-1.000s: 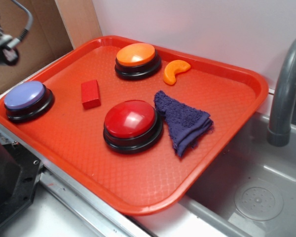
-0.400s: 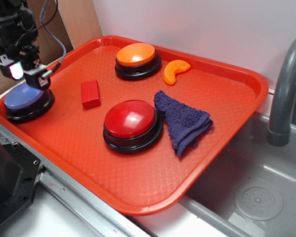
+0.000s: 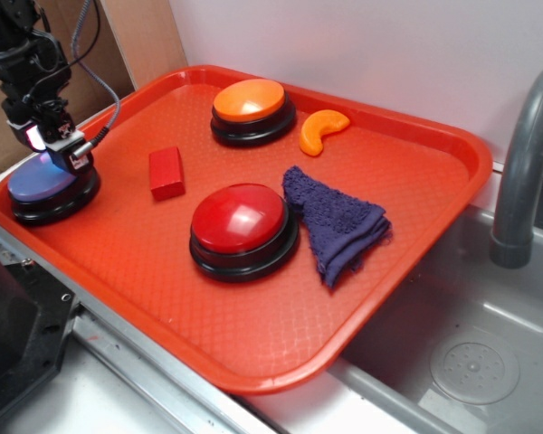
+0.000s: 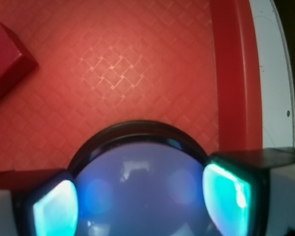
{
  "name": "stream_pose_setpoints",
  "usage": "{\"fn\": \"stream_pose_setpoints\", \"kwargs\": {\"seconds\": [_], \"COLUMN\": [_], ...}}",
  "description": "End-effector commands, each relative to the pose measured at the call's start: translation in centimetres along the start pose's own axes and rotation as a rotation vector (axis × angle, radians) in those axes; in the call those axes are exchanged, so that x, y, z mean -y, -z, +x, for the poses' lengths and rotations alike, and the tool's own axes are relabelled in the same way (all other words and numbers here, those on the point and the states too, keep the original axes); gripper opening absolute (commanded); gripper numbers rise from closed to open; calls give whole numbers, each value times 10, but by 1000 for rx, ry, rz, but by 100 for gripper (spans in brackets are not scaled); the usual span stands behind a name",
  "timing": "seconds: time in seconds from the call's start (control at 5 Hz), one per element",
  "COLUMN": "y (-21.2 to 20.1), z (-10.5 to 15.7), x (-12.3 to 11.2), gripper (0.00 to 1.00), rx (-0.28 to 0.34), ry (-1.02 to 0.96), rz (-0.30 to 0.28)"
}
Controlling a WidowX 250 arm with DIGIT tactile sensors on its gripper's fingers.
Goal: Push the purple button.
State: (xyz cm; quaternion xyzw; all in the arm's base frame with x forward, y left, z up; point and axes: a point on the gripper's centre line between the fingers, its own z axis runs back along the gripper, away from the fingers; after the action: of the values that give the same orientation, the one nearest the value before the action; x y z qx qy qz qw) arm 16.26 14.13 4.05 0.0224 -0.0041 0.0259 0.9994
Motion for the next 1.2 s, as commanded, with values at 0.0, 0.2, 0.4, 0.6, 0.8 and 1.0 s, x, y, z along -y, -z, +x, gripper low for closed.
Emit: {"fn": "stream_pose_setpoints", "kwargs": {"seconds": [0.0,0.2,0.4,0.6,0.8,1.0], "y": [-47,-89,-110,-112,-116,-120], "z": [-1,-4,-8,-6,-5,-4], "x": [0,-4,-5,-3,-2,2], "gripper": [100,100,100,100,100,100], "rx": [62,101,117,111,116,137], "ry": [-38,-68,-95,-88,-86,-89], "rz": [52,66,75,105,104,101]}}
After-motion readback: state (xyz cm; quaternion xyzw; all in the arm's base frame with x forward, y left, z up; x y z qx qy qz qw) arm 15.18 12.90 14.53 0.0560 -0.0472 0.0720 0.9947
